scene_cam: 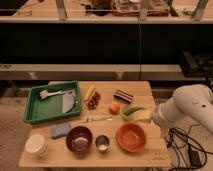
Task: Stack bowls into tray
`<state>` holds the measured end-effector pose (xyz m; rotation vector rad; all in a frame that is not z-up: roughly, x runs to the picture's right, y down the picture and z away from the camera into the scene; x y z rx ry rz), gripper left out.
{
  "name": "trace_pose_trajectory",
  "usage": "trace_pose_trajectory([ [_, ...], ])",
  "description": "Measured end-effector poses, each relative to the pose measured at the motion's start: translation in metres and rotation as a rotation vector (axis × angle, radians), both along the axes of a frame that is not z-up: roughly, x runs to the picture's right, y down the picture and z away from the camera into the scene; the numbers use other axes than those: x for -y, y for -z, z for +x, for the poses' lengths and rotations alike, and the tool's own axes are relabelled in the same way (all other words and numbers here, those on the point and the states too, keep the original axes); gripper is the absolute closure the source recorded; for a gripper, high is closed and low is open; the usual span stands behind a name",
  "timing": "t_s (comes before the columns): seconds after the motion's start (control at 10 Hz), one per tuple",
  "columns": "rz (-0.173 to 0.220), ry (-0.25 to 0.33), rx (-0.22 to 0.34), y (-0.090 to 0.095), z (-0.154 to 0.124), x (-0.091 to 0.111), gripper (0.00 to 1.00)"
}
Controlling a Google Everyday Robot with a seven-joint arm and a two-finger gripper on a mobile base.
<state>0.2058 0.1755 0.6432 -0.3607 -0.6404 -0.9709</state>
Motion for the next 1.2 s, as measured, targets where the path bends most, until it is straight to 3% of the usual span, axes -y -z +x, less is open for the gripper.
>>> trace_pose_trajectory([
  [0.2, 0.001, -0.026, -0.008, -0.012, 0.018, -0.015, 0.2],
  [0.3, 0.025, -0.056, -0.008, -0.028, 0.039, -0.034, 0.2],
  [0.6, 0.078, -0.08, -0.001, -0.056, 0.061, -0.061, 0.2],
  [0.9, 0.119, -0.055, 0.011, -0.085, 0.045, -0.065, 0.2],
  [1.2, 0.132, -0.063, 0.025, -0.088, 0.036, -0.057, 0.2],
])
